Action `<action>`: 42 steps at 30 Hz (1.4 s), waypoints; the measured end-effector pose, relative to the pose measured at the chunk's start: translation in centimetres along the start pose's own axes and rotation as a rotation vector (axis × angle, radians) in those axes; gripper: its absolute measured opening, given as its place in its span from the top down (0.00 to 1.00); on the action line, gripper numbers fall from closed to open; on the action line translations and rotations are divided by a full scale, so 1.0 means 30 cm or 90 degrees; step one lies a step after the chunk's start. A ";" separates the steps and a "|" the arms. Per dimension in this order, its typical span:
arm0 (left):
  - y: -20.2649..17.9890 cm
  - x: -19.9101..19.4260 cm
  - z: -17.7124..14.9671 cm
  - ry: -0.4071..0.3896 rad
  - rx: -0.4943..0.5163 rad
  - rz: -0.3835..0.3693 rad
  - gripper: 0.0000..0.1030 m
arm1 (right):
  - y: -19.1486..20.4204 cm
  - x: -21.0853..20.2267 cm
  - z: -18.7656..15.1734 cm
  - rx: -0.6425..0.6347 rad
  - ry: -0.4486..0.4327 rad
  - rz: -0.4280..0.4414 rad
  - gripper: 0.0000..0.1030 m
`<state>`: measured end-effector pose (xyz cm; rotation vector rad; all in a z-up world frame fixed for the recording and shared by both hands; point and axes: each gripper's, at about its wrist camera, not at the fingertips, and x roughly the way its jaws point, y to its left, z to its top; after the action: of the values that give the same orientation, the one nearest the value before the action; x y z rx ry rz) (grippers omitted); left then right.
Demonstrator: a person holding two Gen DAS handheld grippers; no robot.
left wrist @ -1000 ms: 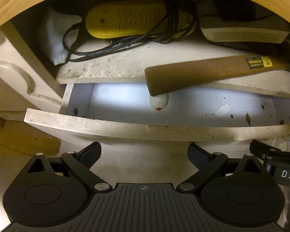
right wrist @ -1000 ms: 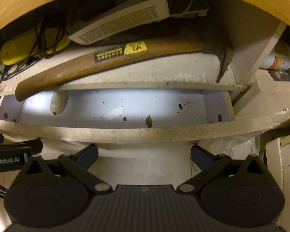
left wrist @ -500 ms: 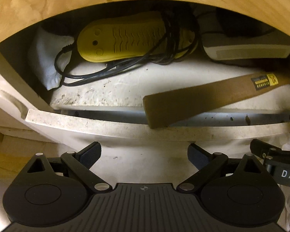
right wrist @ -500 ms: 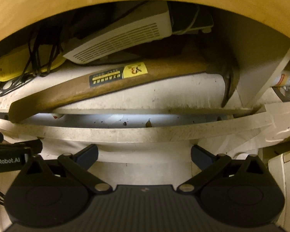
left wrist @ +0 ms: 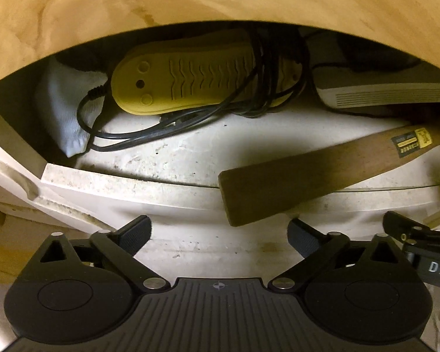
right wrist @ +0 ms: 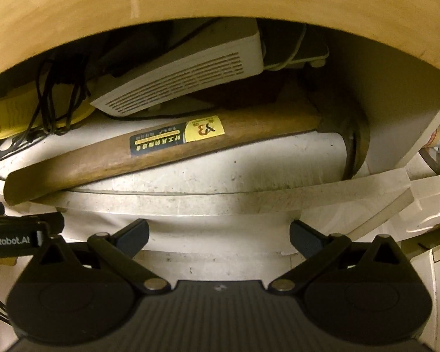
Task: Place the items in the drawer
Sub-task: 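Push the drawer front inward with both grippers, then finish pushing the drawer shut with both grippers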
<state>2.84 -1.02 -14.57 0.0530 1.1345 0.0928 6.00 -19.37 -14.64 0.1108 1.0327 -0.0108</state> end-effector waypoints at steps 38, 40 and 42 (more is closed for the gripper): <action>-0.016 -0.089 0.271 -0.009 -0.034 -0.003 0.00 | -0.036 0.026 0.267 0.013 0.025 0.009 0.00; -0.001 -0.099 0.291 -0.013 -0.031 -0.004 0.00 | -0.034 0.001 0.266 0.010 0.022 0.010 0.00; 0.002 -0.106 0.283 -0.018 -0.026 -0.004 0.00 | -0.033 -0.035 0.260 0.008 0.017 0.012 0.00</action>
<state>9.20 -1.25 -8.11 0.0148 1.1036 0.1086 12.08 -21.15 -9.85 0.1328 1.0579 0.0012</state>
